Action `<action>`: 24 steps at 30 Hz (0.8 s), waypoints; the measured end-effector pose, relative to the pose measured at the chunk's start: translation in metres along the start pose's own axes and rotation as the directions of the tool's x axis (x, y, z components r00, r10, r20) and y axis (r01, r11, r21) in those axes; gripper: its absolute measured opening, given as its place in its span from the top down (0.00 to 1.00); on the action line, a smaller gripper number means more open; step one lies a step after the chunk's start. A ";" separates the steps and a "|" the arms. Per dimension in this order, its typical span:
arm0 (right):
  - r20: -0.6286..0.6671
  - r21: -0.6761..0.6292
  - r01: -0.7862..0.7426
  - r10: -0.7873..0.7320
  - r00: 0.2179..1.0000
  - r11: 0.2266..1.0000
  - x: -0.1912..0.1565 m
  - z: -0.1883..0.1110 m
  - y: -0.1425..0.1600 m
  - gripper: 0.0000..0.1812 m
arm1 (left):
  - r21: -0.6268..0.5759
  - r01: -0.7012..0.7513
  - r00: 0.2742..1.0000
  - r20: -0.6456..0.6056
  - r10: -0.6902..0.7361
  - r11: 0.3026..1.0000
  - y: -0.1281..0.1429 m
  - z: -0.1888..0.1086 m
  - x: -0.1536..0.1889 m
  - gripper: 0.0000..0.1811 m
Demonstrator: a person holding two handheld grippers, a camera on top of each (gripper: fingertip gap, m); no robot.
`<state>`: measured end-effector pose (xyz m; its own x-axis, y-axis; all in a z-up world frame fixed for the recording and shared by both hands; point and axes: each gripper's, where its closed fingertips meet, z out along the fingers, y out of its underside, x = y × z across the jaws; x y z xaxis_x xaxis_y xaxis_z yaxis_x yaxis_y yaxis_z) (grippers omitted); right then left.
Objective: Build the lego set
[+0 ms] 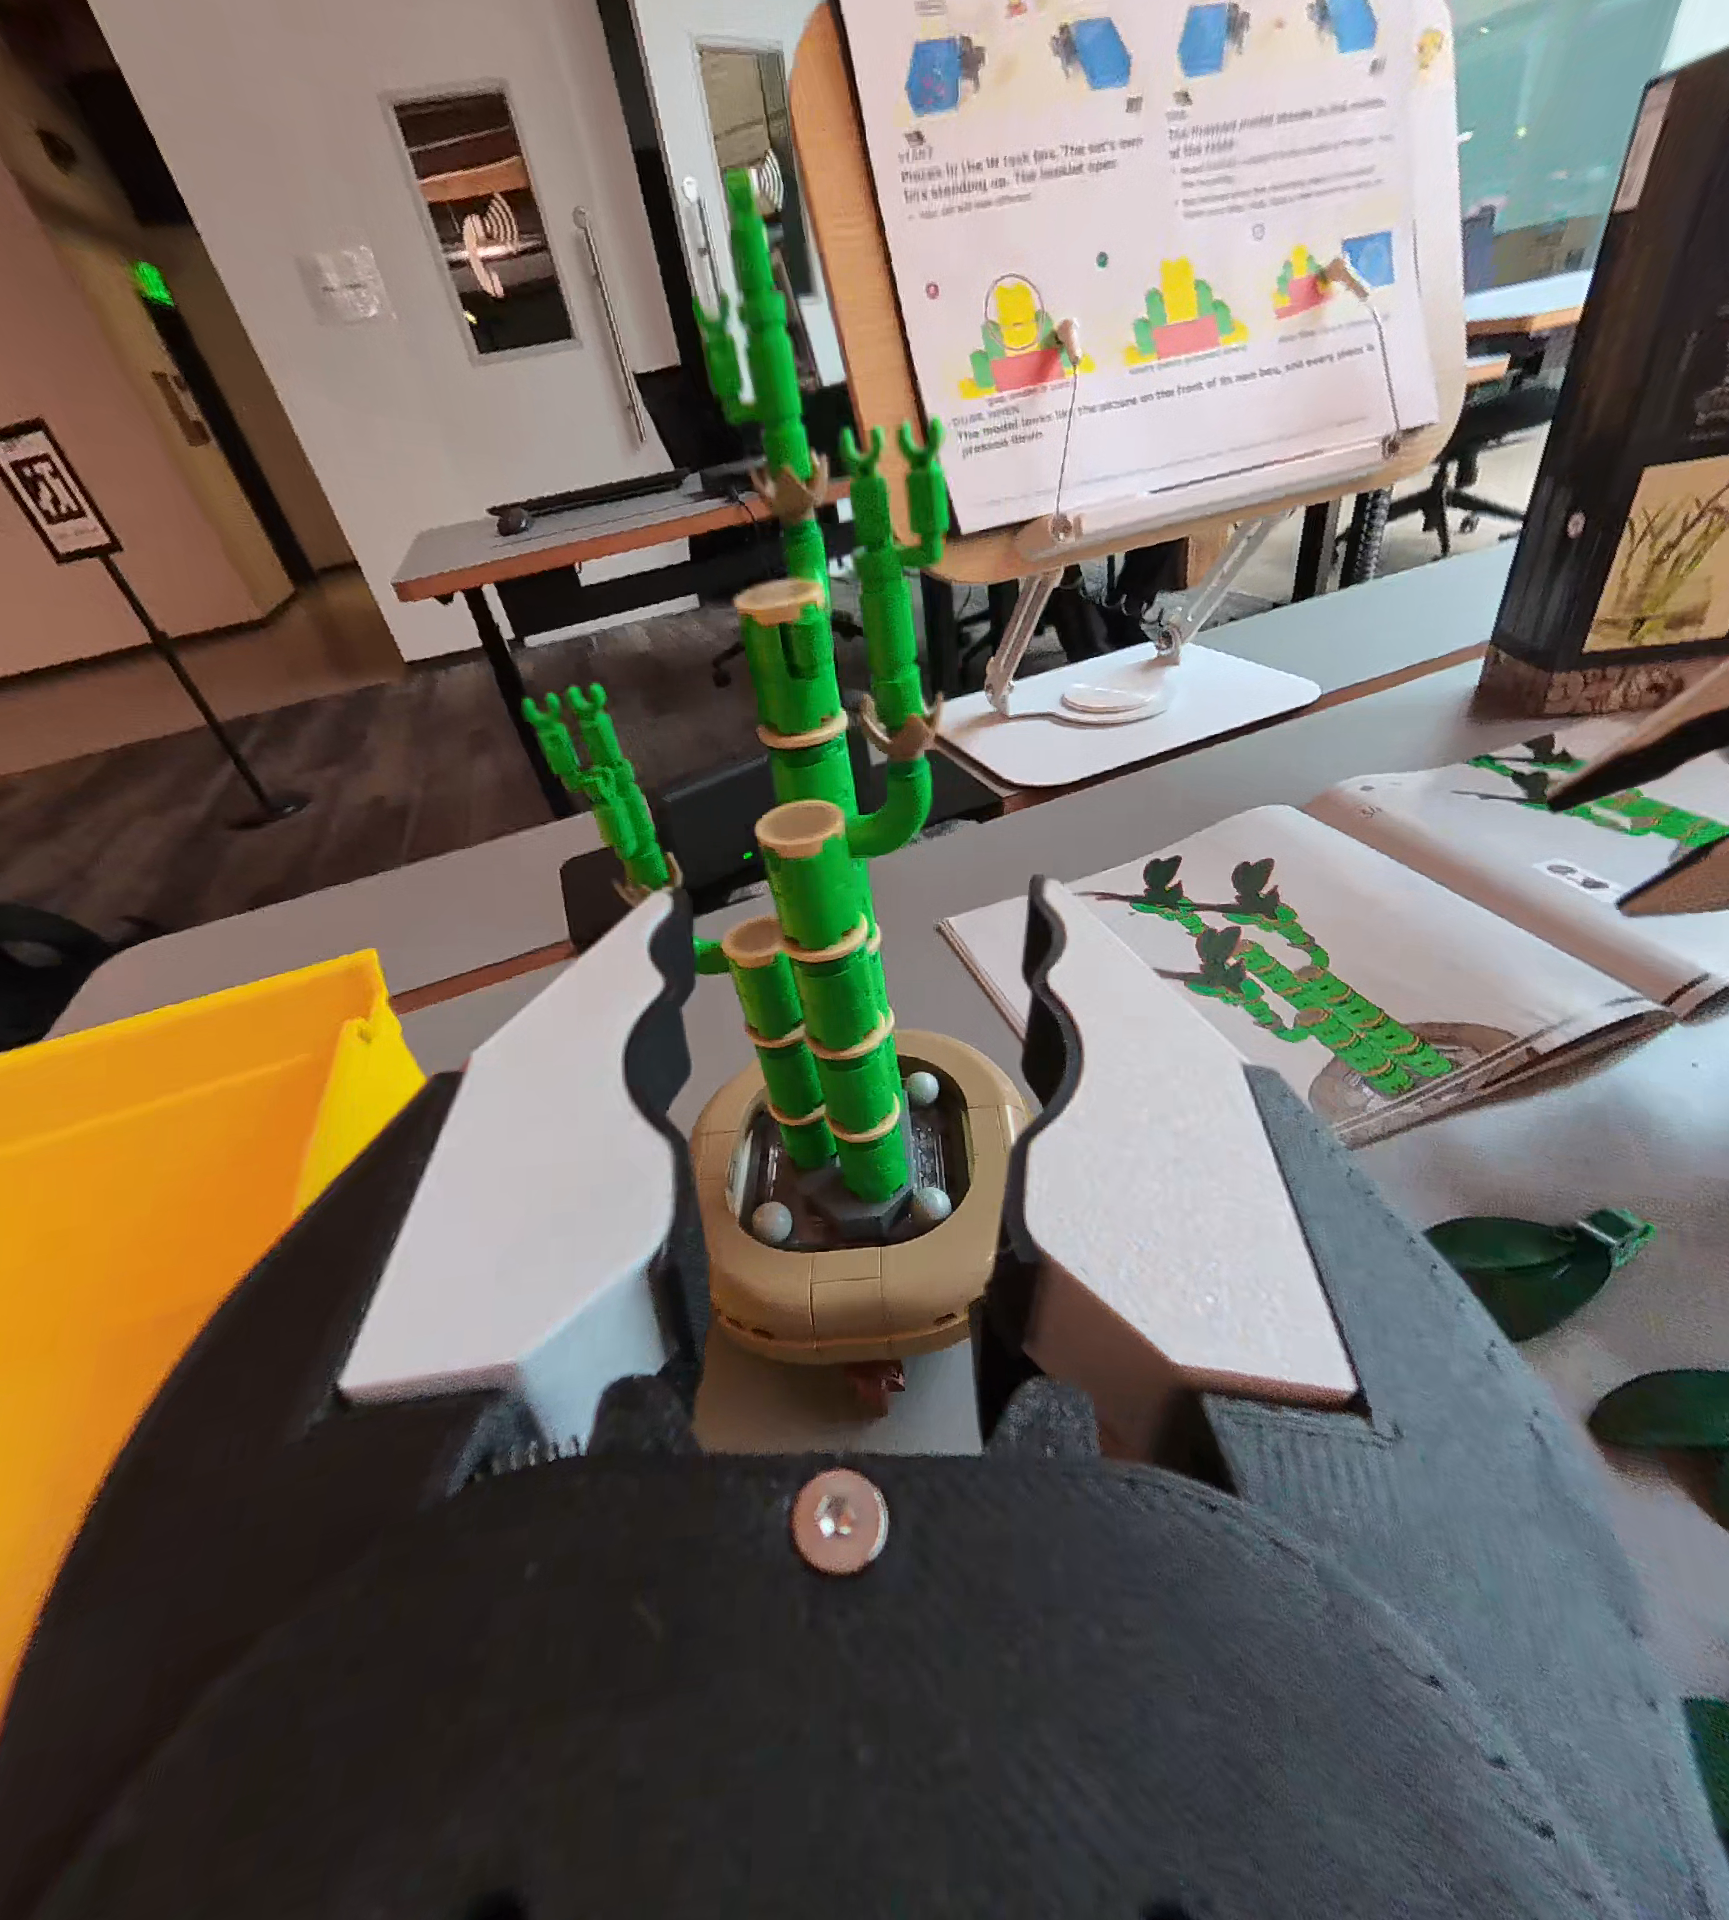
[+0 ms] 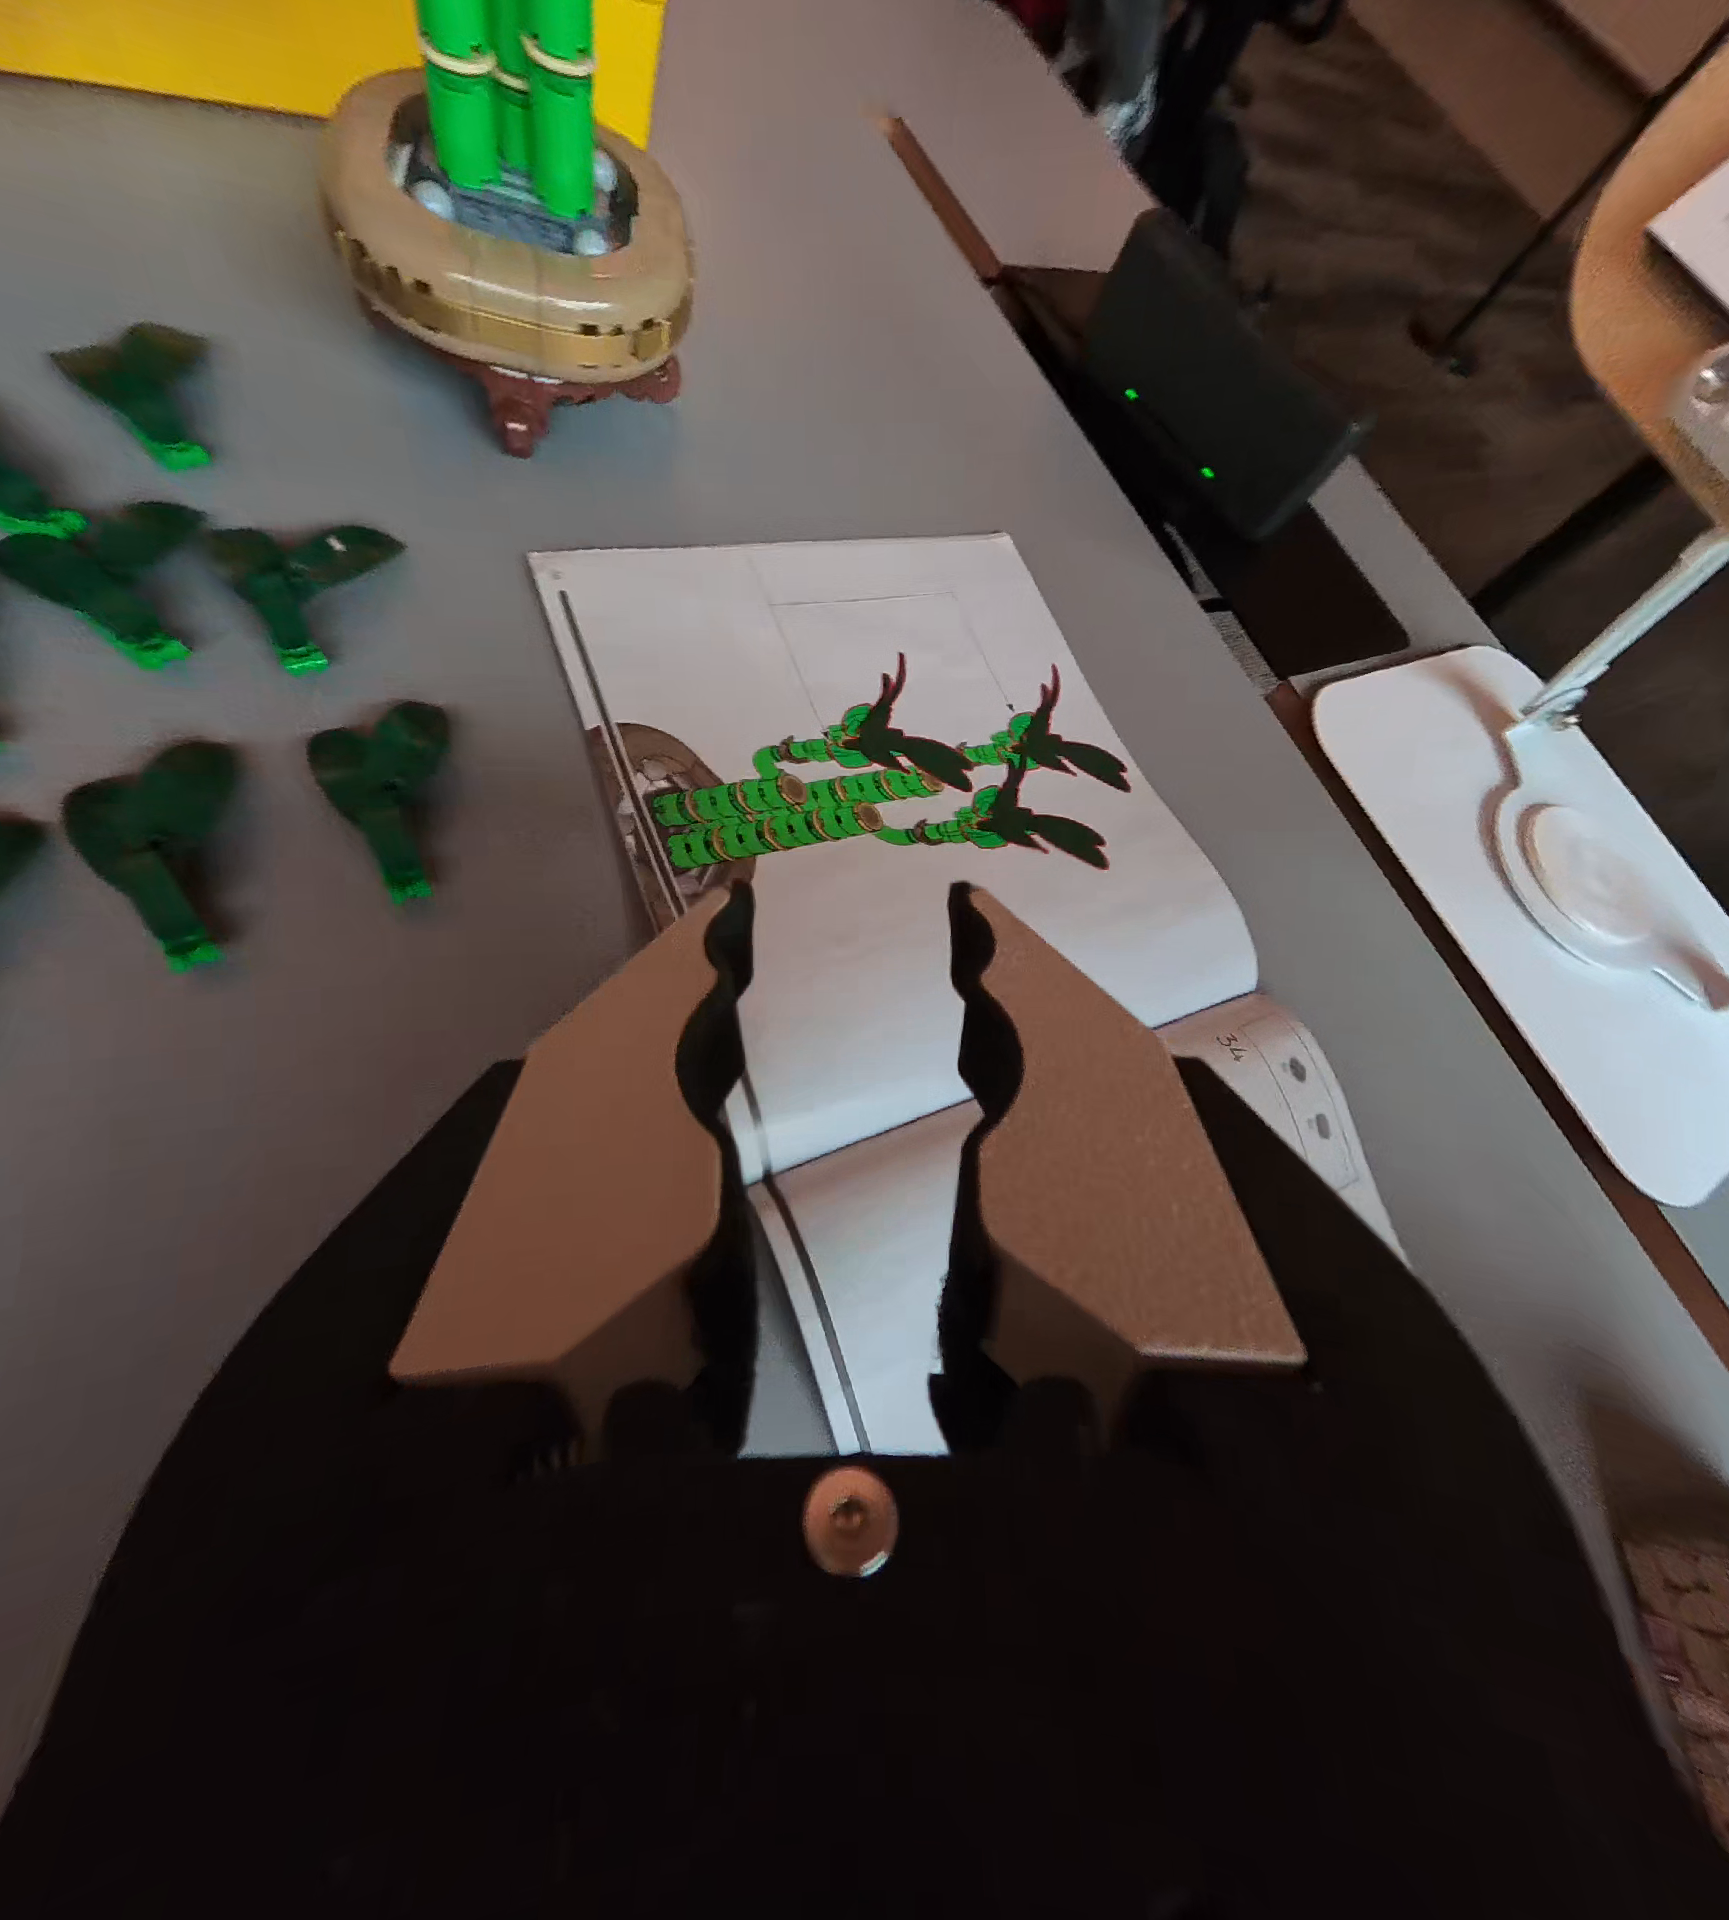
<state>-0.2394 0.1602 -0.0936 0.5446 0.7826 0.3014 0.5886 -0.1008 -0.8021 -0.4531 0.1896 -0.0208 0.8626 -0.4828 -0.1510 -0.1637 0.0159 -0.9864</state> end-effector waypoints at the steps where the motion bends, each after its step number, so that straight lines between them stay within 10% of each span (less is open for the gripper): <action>1: -0.014 0.015 -0.004 0.004 1.000 1.000 0.000 0.003 0.002 0.81 | -0.019 0.005 1.000 0.002 -0.005 1.000 0.004 0.003 0.000 0.63; 24: -0.028 -0.040 0.132 -0.133 0.991 0.990 -0.018 0.010 0.041 0.81 | 0.150 0.104 0.990 0.077 -0.116 0.983 -0.016 -0.013 0.008 0.56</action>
<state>-0.2308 0.1479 -0.1373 0.4777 0.7717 0.4200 0.6791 -0.0210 -0.7338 -0.4499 0.1742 -0.0052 0.9100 -0.4126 -0.0400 0.0003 0.0971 -0.9953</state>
